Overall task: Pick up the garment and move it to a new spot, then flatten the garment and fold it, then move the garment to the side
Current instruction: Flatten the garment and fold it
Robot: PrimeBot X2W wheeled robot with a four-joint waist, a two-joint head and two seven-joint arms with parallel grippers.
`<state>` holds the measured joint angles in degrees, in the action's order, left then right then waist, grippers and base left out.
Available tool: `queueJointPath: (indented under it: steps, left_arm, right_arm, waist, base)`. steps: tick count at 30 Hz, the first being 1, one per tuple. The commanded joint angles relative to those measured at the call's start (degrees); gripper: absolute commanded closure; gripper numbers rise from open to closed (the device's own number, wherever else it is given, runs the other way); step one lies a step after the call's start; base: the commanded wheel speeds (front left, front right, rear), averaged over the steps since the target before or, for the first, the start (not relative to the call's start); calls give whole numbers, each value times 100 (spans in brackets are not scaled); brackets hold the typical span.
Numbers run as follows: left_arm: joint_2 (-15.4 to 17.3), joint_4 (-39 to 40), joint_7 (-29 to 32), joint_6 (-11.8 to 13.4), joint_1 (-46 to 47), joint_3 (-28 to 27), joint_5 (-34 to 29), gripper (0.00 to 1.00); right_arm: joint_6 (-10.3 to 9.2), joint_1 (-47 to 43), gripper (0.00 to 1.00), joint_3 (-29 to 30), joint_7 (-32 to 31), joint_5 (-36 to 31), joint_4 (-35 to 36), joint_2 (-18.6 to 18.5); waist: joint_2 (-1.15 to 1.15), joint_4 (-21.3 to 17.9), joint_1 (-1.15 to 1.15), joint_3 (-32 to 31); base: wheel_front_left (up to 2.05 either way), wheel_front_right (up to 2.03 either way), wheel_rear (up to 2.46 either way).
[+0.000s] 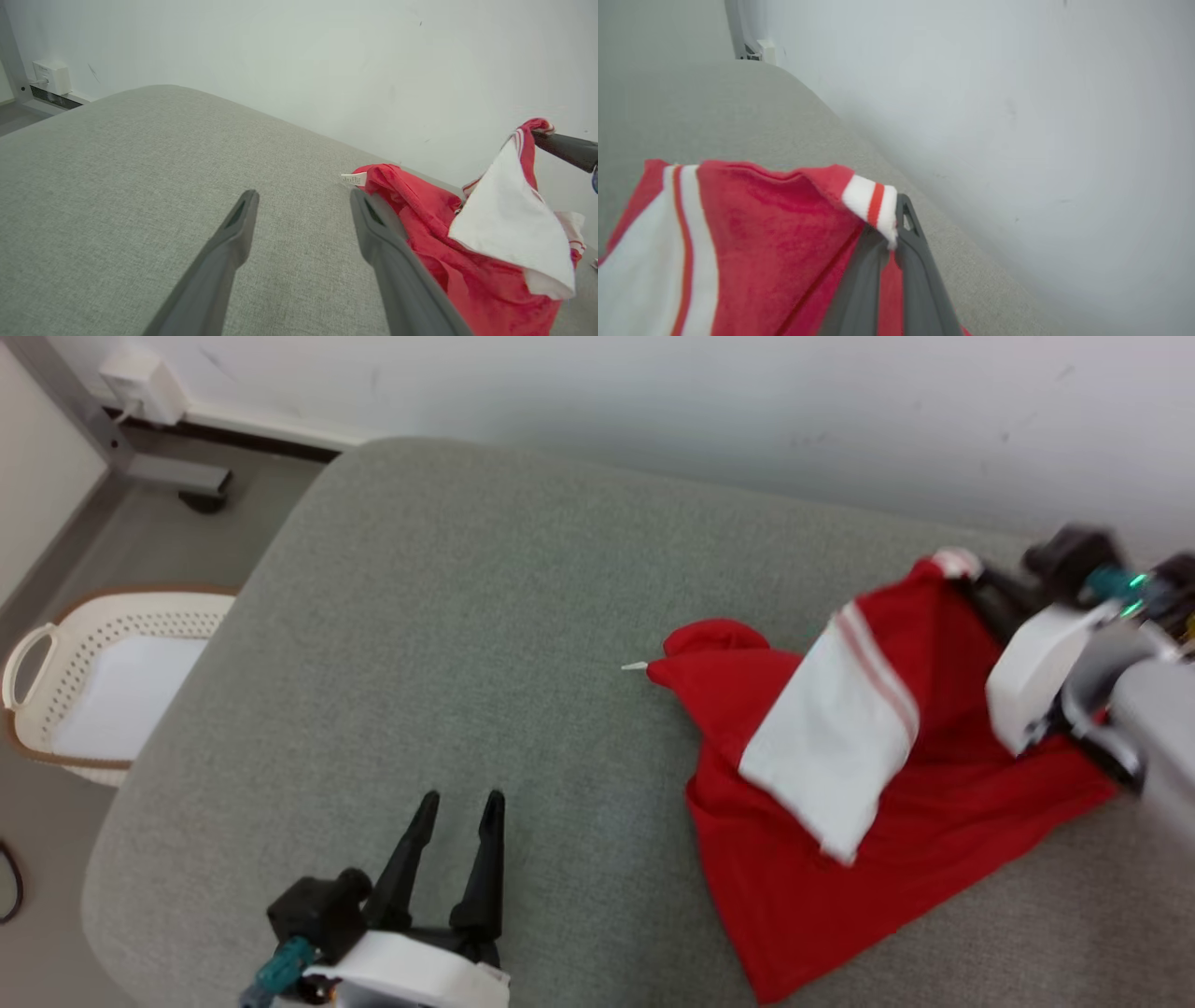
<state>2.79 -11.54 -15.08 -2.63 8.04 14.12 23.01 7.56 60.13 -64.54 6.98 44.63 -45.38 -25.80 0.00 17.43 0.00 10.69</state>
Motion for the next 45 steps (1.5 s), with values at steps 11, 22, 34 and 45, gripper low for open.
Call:
queueJointPath:
  steps: [11, 22, 34, 45]
  left_arm:
    - [24, 176, -9, 92, 477, 195, 301, 0]
    - [27, -8, -9, 39, 402, 149, 24, 0]
    - [24, -340, -9, -176, -52, 57, -319, 0]
    - [25, -678, -9, -242, -293, 363, -225, 0]
  right_arm:
    - [-16, 1401, 100, 1115, -79, 675, -2391, -46]
    - [-17, 855, 0, 1143, 269, 793, -2628, 289]
    - [-17, -374, 0, 1280, 815, 1103, -1741, 232]
    - [-16, -3101, 0, 4177, 819, 23, 1023, 200]
  waist:
    - [0, 351, 0, 995]
    - [0, -48, 0, 487]
    - [0, -873, 0, -652]
    - [0, -1360, 0, -1036]
  base:
    - [0, 0, 0]
    - [0, 0, 0]
    - [0, 0, 0]
    - [0, 0, 0]
